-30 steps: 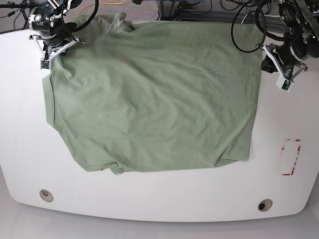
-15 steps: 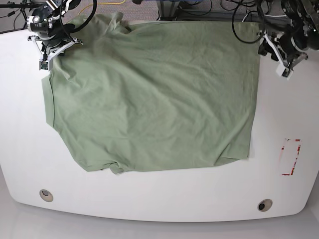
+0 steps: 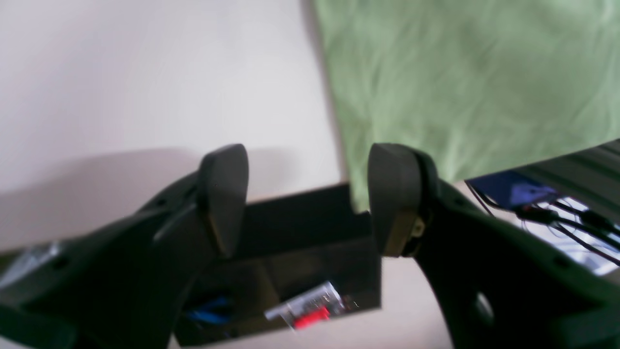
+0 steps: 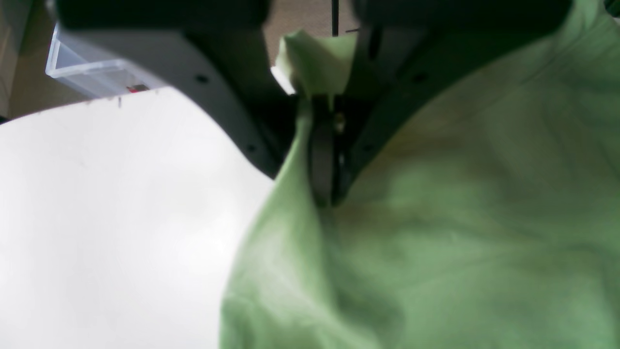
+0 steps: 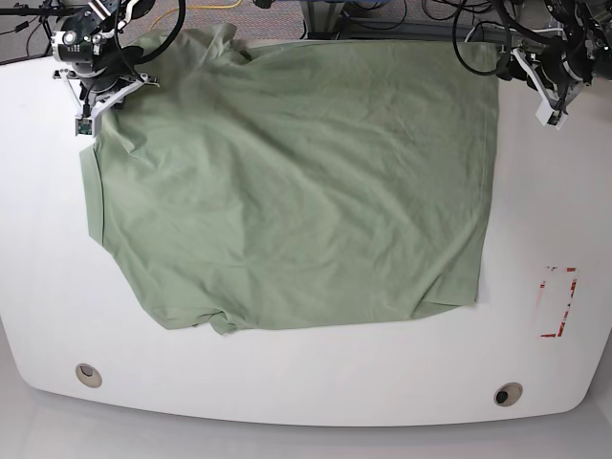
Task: Fold the T-shirt properly
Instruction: 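Grasp the polo's corners with both grippers and adjust the left grip, then pull the grasped corners with both grippers to tension the polo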
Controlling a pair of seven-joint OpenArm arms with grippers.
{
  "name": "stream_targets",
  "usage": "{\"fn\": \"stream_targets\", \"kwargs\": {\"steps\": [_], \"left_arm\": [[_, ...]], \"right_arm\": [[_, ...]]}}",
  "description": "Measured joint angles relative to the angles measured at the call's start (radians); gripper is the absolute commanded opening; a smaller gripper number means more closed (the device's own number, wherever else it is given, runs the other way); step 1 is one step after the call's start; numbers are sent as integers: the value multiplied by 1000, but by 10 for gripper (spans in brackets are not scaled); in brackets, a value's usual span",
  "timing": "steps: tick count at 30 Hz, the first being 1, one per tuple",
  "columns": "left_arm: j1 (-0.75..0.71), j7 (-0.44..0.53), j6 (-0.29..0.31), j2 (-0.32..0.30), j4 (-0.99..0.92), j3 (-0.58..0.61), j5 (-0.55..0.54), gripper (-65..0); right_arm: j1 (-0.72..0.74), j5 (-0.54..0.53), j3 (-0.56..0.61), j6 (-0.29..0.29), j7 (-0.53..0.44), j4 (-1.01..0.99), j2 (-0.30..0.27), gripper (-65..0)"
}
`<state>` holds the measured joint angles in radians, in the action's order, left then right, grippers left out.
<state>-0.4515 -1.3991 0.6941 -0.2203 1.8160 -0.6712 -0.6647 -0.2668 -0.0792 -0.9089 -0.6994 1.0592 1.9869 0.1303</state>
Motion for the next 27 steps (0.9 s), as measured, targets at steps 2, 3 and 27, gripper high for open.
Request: {"fn": "stream_targets", "kwargs": {"steps": [2,3,27], "left_arm": [[10,-2,0,0,-37,0,4,-279],[16,-5,-1,0,-50,0,8,-279],[-24,105,11,15,-70,191,-88,-349]], "right_arm": [[0,-1,0,0,0,0,0,-637],[0,-1,1,0,0,0,0,-637],[-19,0,-1,0,0,0,3,-637]]}}
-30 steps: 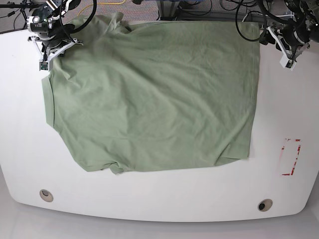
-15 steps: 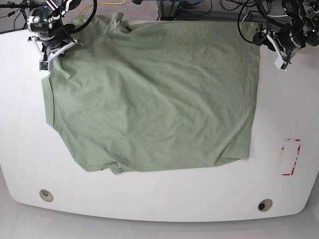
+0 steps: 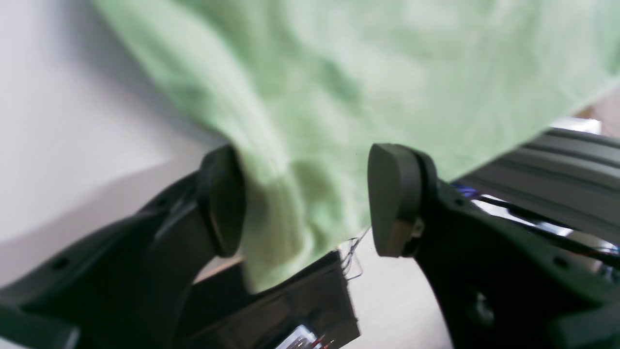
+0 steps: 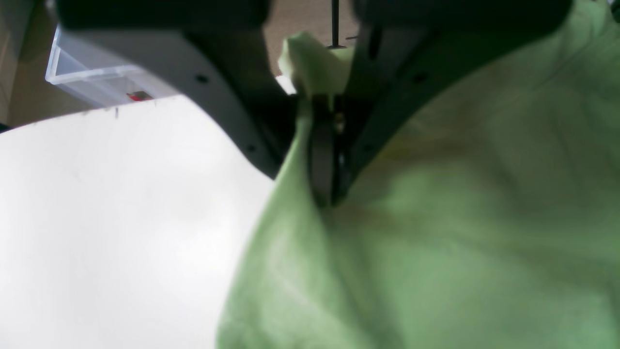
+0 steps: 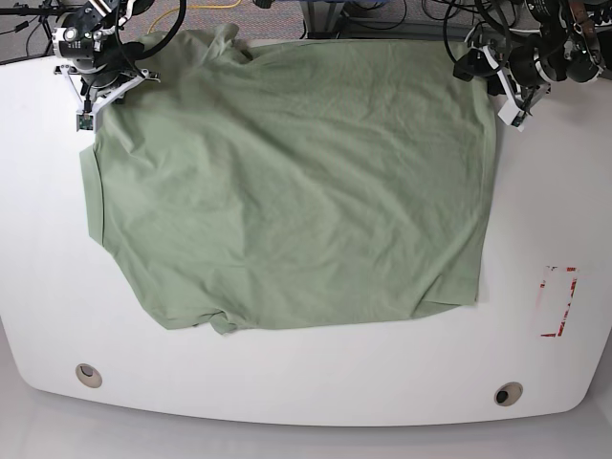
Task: Fold the T-shirt properly
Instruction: 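Pull the grasped corners with both grippers to tension the polo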
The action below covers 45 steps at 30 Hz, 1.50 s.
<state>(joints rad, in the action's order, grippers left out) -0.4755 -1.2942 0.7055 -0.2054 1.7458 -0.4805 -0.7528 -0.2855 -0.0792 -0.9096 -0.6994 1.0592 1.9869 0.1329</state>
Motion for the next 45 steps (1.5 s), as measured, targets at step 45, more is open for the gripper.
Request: {"fn": "stream_targets", "kwargs": {"steps": [45], "left_arm": [[166,-112,-9,19,218,-140,92,-614]], "right_arm": [[72,-1,-1,0,0,2,1,-637]]}}
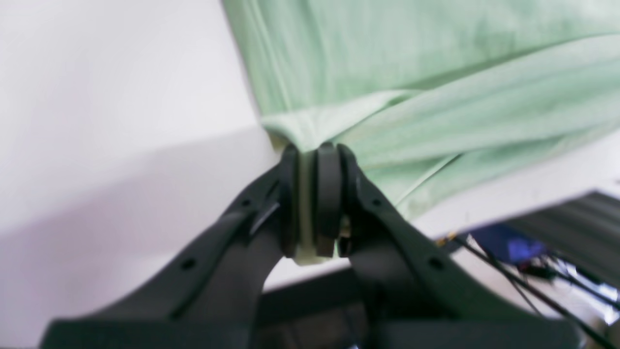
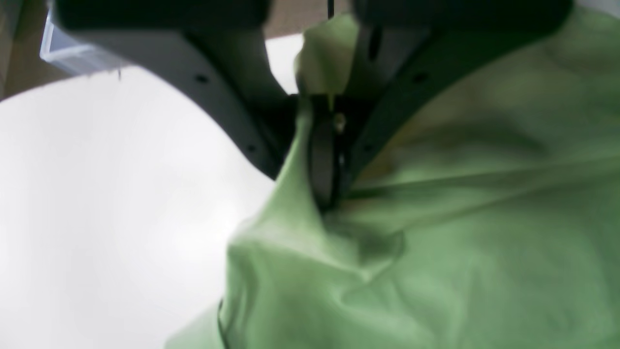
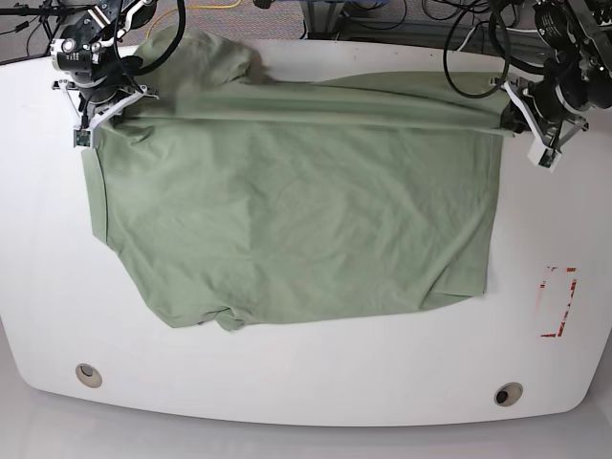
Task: Fold the T-shirt properly
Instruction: 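Pull the grasped corners with both grippers to tension the polo, then release the polo with both grippers and lift them away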
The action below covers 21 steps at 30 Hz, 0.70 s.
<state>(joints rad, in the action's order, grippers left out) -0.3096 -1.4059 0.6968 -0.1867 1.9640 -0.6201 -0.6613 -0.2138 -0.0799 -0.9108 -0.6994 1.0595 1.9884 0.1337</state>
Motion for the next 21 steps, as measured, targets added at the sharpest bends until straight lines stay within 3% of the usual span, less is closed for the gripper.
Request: {"fn": "stream_targets", "kwargs": {"steps": [12,21], "left_arm": [[127,-2,0,6,-3,2,8,-611],[238,-5,0,-1,-42,39,11,-610]], "right_arm": [[78,-2,1,0,1,-1,-2,-637],[151,2,-4,0,8,-70,-52,-636]]}}
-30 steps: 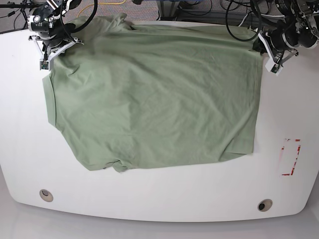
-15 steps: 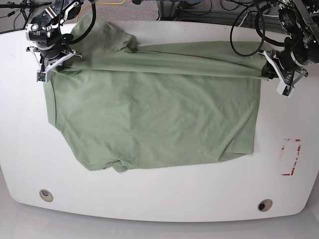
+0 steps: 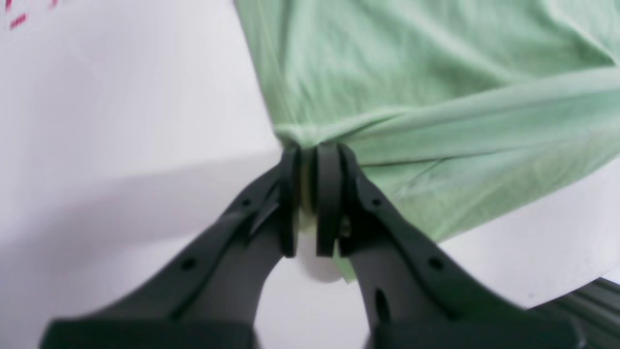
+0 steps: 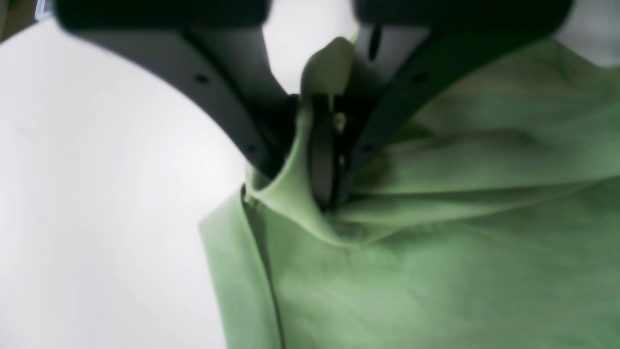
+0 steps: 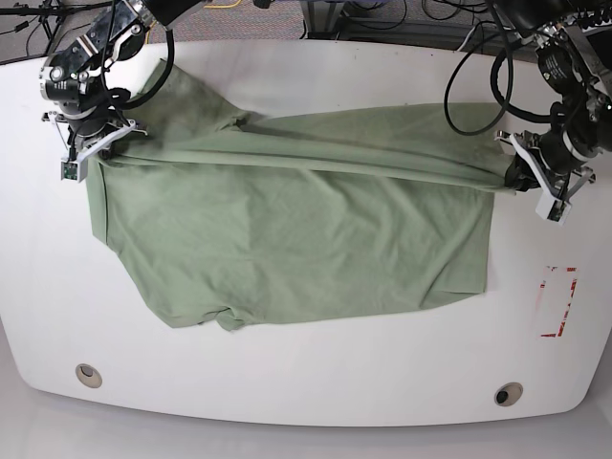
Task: Fold the T-shirt properly
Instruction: 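Release the polo with both grippers and lift them away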
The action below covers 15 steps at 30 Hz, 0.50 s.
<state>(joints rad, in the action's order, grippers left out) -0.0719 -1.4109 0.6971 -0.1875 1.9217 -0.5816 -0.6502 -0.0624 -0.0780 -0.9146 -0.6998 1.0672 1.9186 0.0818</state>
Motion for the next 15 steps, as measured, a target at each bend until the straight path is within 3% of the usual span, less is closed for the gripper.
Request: {"fn": "stream_targets", "kwargs": {"steps": [15], "left_arm": [[94,-3,0,-35,-169,61,1,-608]], "right_arm": [[67,3,2,0,0,-106,-52,-634]]}}
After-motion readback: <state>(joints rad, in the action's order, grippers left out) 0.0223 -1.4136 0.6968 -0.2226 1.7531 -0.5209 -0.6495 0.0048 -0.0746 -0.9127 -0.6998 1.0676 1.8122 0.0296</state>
